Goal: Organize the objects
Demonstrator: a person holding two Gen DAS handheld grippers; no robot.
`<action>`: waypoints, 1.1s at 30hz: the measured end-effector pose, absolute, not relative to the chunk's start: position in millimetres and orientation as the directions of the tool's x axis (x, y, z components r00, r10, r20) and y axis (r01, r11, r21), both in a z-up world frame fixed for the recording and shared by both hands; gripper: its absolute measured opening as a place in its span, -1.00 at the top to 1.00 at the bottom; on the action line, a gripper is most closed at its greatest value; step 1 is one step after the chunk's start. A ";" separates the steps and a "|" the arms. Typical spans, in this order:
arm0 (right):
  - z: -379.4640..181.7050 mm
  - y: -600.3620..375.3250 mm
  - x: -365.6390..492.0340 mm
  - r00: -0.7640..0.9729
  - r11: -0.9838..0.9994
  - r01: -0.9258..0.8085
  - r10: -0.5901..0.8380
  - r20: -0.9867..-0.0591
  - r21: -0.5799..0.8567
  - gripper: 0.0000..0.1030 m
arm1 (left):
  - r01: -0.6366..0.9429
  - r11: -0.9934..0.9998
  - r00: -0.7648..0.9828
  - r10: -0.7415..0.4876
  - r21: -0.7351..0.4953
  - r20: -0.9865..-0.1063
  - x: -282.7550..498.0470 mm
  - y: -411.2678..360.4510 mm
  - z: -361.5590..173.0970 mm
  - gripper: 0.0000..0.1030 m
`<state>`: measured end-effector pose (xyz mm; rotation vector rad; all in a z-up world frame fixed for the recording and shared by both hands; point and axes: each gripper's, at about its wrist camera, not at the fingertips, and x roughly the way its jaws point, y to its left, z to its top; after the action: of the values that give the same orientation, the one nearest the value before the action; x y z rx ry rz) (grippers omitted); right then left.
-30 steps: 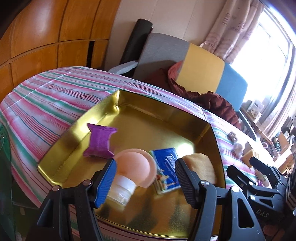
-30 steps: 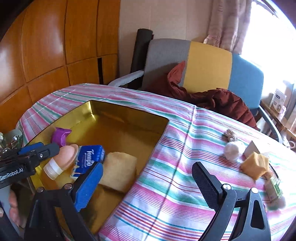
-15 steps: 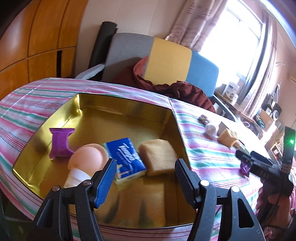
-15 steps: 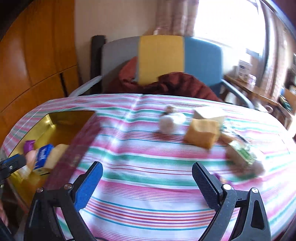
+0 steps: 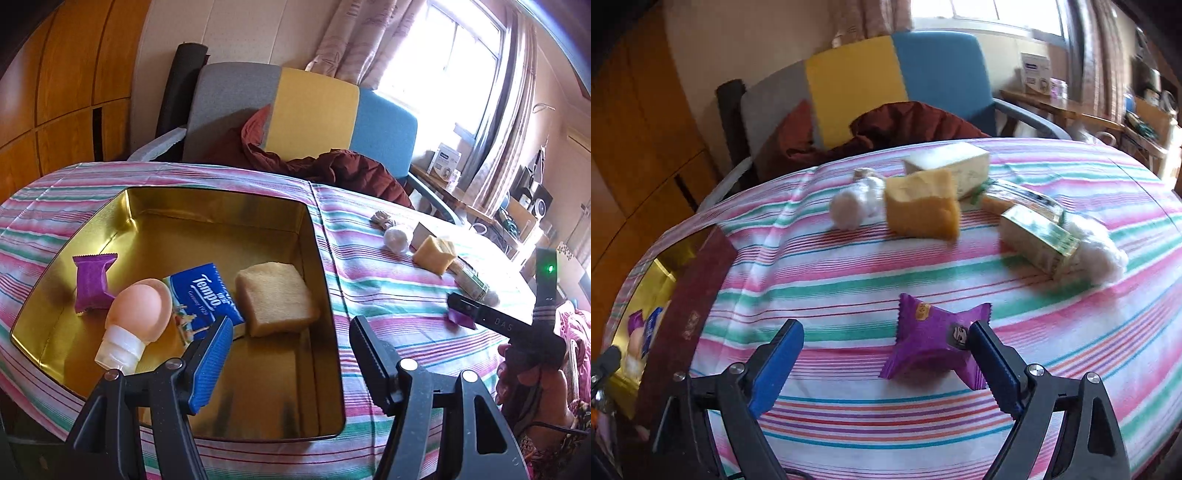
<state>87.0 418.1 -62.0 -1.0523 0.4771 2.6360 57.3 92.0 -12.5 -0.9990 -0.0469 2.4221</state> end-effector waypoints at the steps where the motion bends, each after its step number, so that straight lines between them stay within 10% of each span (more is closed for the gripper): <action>1: -58.4 411.0 85.1 -0.717 -0.925 -0.318 0.091 -0.691 0.208 -0.76 | -0.450 -0.866 -0.595 0.472 -0.217 -0.650 58.5 93.4 -12.0 -0.29; 15: -19.2 558.9 119.4 -0.628 -0.819 -0.564 0.341 -0.699 0.108 -0.49 | -0.498 -0.843 -0.544 0.487 -0.205 -0.683 60.9 125.7 -12.9 -0.29; 33: -65.2 613.9 96.8 -0.516 -0.797 -0.589 0.242 -0.822 0.136 -0.10 | -0.618 -0.750 -0.368 0.540 -0.235 -0.757 58.3 214.0 -21.0 -0.29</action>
<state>96.8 613.9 -65.2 -1.1634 0.5556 2.3109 58.3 214.0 -21.0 -1.1377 0.1142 2.1388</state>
